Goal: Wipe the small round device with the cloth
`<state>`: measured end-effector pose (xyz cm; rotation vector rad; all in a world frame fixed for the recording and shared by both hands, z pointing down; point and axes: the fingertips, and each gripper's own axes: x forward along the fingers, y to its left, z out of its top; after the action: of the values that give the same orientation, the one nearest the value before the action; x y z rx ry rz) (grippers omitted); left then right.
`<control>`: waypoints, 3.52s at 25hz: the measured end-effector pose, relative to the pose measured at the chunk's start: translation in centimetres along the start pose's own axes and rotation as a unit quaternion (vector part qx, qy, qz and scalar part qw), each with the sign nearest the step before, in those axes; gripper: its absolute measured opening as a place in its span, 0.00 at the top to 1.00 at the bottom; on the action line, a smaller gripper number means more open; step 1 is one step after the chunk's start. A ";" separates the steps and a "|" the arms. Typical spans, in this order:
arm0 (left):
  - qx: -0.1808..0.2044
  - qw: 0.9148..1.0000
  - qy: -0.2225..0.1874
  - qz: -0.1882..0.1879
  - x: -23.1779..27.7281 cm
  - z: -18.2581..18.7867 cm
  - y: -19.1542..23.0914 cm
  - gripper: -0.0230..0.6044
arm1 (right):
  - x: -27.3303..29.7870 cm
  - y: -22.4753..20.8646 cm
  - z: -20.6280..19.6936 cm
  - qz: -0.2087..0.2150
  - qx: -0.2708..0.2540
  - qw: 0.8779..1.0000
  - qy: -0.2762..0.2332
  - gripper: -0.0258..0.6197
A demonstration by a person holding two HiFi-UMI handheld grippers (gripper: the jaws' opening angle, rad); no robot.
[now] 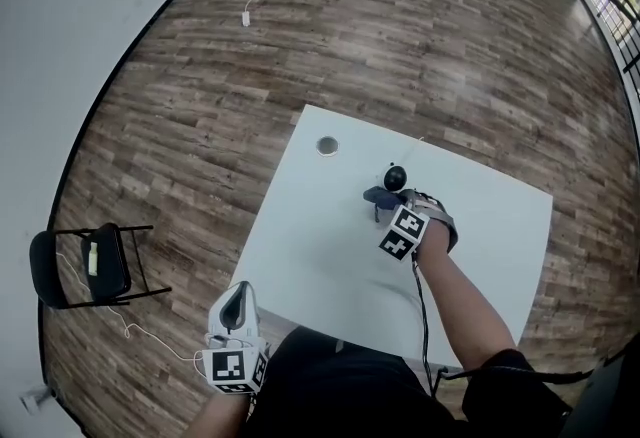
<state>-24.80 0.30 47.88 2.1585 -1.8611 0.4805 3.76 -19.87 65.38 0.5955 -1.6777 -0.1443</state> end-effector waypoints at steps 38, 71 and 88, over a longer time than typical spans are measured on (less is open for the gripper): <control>0.028 0.999 0.006 -0.019 1.0 1.1 -0.7 0.95 | 1.9 -0.2 -2.1 0.015 0.048 0.999 0.013 0.78; 0.007 0.986 -0.036 -0.163 9.5 2.8 -2.8 0.95 | -4.9 -6.8 -0.7 -0.143 0.091 0.986 -0.004 0.78; -0.035 0.976 -0.013 -0.217 12.8 -0.2 -3.6 0.95 | -3.5 -4.7 0.5 -0.119 -0.007 0.989 0.085 0.78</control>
<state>-19.65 -10.67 53.34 2.4333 -1.3313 0.2884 4.97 -22.40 60.16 0.7760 -1.4374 -0.2702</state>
